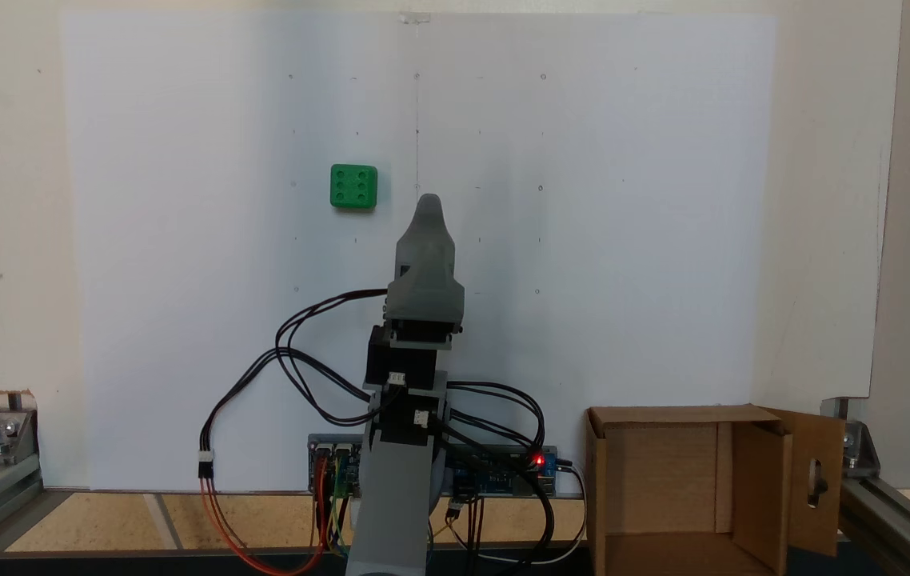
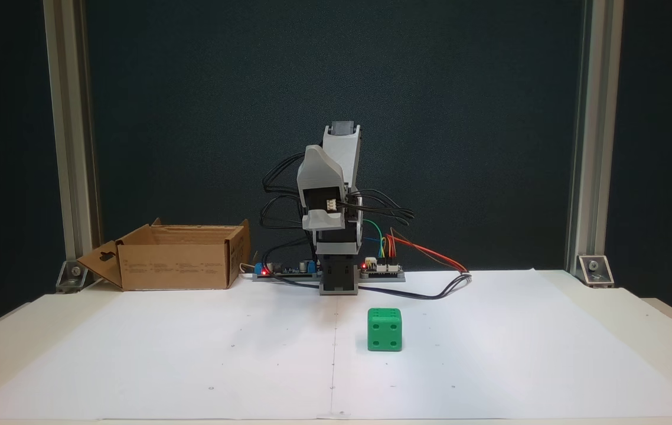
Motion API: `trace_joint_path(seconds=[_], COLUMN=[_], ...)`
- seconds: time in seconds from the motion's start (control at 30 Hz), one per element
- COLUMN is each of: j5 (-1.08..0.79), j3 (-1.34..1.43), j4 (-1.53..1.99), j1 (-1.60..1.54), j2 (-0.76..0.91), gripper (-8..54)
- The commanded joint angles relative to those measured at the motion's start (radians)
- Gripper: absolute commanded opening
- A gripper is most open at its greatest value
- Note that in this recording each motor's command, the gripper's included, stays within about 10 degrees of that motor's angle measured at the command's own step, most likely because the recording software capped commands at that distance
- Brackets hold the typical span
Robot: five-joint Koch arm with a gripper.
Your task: Grasp a green dice and put it in the bin.
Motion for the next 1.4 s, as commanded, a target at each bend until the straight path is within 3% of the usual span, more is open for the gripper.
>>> trace_joint_path(seconds=[0.0, 0.17, 1.37], j5=[0.020, 0.020, 0.021], j3=[0.048, 0.048, 0.048], j4=[0.175, 0.457, 0.241], j1=[-0.091, -0.091, -0.097], j2=[0.106, 0.106, 0.107], gripper=[44.3, 44.3, 44.5])
